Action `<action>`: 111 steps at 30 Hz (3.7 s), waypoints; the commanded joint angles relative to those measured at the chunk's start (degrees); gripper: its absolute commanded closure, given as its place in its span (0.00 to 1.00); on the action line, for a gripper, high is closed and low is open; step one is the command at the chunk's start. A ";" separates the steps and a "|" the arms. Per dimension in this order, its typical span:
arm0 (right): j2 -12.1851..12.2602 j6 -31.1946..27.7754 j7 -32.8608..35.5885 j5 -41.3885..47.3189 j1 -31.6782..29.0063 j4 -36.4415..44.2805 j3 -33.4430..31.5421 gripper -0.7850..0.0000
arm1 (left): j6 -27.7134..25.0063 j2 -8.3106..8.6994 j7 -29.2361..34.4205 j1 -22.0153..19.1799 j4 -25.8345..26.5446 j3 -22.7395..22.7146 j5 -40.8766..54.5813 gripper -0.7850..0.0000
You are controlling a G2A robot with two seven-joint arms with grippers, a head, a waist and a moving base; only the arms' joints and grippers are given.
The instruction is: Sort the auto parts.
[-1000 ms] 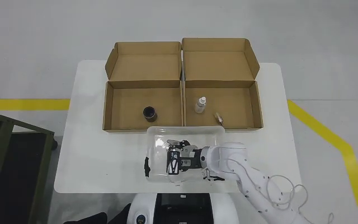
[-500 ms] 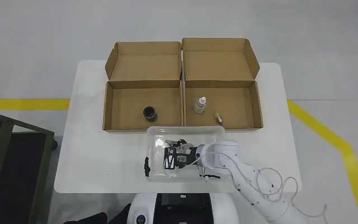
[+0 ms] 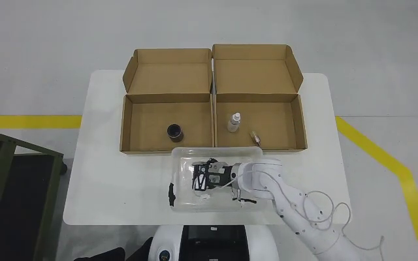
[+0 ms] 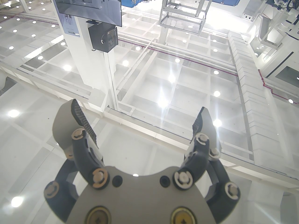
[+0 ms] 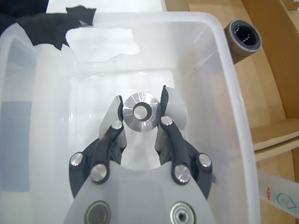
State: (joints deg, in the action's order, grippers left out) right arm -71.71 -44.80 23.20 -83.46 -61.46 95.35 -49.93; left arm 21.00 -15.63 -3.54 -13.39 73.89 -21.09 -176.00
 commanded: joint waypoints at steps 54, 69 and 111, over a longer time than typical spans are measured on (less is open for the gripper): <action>1.97 7.05 -15.86 18.16 -0.13 19.67 -16.31 1.00 | 0.00 0.00 0.00 0.00 0.00 0.00 0.00 0.00; 1.13 6.21 -7.78 16.93 4.12 11.54 -8.33 1.00 | 0.00 0.00 0.00 0.00 0.00 0.00 0.00 0.00; -4.57 12.39 2.41 12.12 20.68 -16.30 6.59 1.00 | 0.00 0.00 0.00 0.00 0.00 0.00 0.00 0.00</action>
State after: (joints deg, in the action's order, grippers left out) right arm -76.13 -32.48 25.45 -71.41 -40.99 79.46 -43.56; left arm 21.00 -15.63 -3.54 -13.39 73.89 -21.09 -176.00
